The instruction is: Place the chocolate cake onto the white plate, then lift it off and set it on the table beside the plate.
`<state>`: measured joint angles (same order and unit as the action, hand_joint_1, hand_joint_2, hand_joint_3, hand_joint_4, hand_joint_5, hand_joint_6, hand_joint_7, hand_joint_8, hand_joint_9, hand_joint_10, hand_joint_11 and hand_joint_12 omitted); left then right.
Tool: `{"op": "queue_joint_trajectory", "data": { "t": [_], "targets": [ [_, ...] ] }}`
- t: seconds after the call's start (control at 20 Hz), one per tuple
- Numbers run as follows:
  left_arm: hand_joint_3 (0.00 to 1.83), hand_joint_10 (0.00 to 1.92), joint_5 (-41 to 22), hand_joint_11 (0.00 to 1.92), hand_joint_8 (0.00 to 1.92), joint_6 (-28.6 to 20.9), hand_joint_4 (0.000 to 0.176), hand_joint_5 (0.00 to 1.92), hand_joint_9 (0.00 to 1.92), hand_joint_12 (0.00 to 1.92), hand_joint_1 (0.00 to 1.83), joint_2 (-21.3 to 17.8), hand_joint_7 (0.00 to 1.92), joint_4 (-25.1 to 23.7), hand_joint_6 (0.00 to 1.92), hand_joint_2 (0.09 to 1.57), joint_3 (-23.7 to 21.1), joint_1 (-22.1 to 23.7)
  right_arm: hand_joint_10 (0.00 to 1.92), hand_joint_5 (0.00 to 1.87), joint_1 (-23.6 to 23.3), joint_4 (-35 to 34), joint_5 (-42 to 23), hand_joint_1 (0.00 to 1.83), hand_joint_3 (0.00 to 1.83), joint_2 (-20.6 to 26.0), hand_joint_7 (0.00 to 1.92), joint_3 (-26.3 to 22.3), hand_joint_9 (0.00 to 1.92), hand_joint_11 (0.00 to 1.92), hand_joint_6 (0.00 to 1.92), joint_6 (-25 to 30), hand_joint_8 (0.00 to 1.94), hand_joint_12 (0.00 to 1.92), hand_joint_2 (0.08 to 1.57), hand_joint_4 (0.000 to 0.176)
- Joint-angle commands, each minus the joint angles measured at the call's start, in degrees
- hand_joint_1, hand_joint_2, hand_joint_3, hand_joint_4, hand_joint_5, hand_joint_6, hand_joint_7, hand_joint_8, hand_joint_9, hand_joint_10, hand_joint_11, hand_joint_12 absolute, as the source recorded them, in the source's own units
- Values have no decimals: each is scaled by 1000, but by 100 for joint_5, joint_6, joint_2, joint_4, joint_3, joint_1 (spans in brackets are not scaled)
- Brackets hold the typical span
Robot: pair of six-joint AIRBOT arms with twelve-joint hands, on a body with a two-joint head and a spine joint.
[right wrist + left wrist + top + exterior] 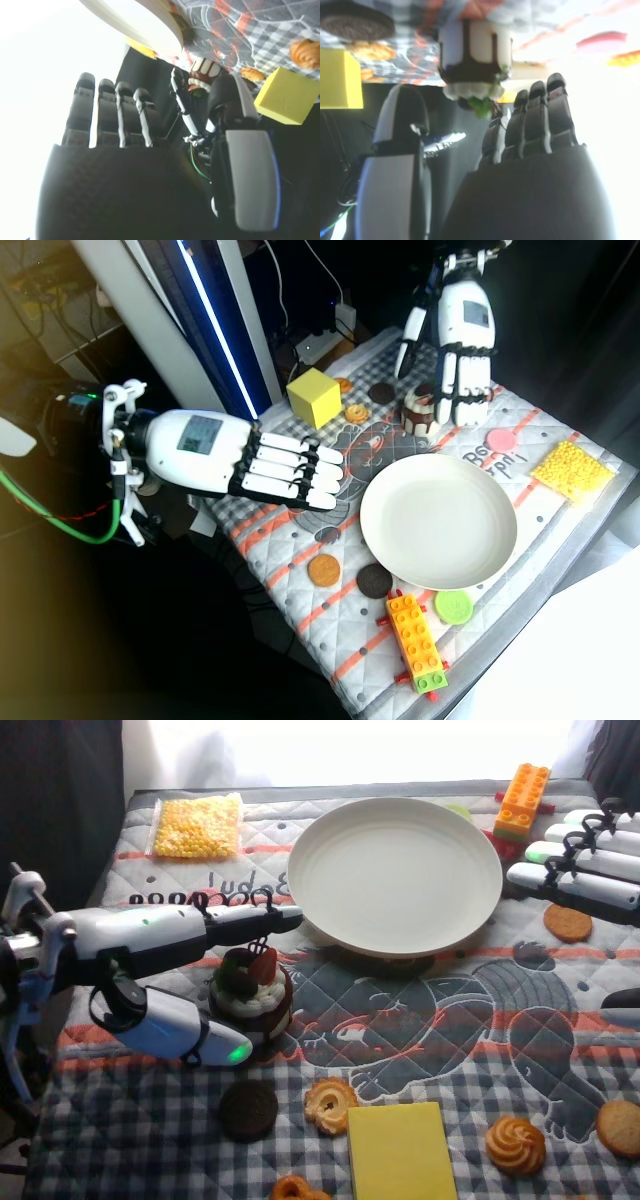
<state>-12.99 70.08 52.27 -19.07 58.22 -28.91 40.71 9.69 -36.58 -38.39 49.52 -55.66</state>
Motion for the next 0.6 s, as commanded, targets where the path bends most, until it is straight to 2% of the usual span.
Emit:
{"op": "queue_joint_trajectory", "data": {
  "t": [0.0,0.05,0.1,0.15,0.2,0.25,0.3,0.35,0.4,0.5,0.55],
  "targets": [
    [4,65,-398,1,34,-22,131,150,141,1085,953,66,130,31,65,1018,59,39,0,0,-22,-120,-634,584,4,3,0,20,0,0,0,-20,0,0,1213,0],
    [1,185,-403,0,31,-23,112,253,210,1391,1008,127,237,32,42,1021,90,26,0,0,-14,-126,-634,583,2,2,0,21,0,0,0,-20,0,0,1208,0],
    [0,862,-413,0,118,-26,81,347,77,1588,1080,191,299,43,79,1065,129,17,0,0,-3,-138,-634,545,4,-1,0,22,0,0,0,-20,0,0,1213,0],
    [0,1220,-408,0,551,-26,66,373,16,1673,1128,265,195,44,218,1092,170,-6,0,0,6,-149,-634,550,2,-1,0,23,0,6,0,-20,0,3,1209,0],
    [3,1459,-382,37,1074,-26,47,254,66,1805,1191,312,135,44,739,1118,201,-14,0,0,7,-153,-634,532,3,-8,0,26,0,16,0,-20,0,8,1210,0],
    [0,1640,-354,144,1399,-24,28,204,146,1888,1235,341,138,41,1100,1114,224,-18,0,0,8,-153,-634,536,2,-12,0,29,0,11,0,-20,0,8,1210,0],
    [1,1773,-355,256,1606,-24,0,240,245,1914,1287,347,211,42,1380,1120,230,-21,0,0,9,-153,-634,550,4,-12,0,30,0,3,0,-20,0,5,1216,0],
    [12,1843,-385,310,1739,-26,3,460,268,1920,1102,341,466,47,1572,1320,229,-25,0,0,13,-154,-634,554,3,-12,0,30,0,0,0,-20,0,5,1215,0],
    [10,1902,-468,243,1820,-27,20,454,198,1921,1020,307,456,84,1715,1403,220,-26,0,0,29,-163,-634,571,5,-12,0,30,0,0,0,-20,0,5,1219,0],
    [7,1886,-672,157,1868,-27,32,390,112,1921,950,182,412,168,1856,1463,157,-21,0,0,37,-168,-634,572,6,-12,0,30,0,13,0,-20,0,16,1226,0],
    [1,1852,-798,161,1849,-27,33,393,128,1921,954,104,418,185,1860,1462,101,-6,0,0,38,-171,-634,565,7,-12,0,30,0,25,0,-20,0,24,1229,0]
  ]
}}
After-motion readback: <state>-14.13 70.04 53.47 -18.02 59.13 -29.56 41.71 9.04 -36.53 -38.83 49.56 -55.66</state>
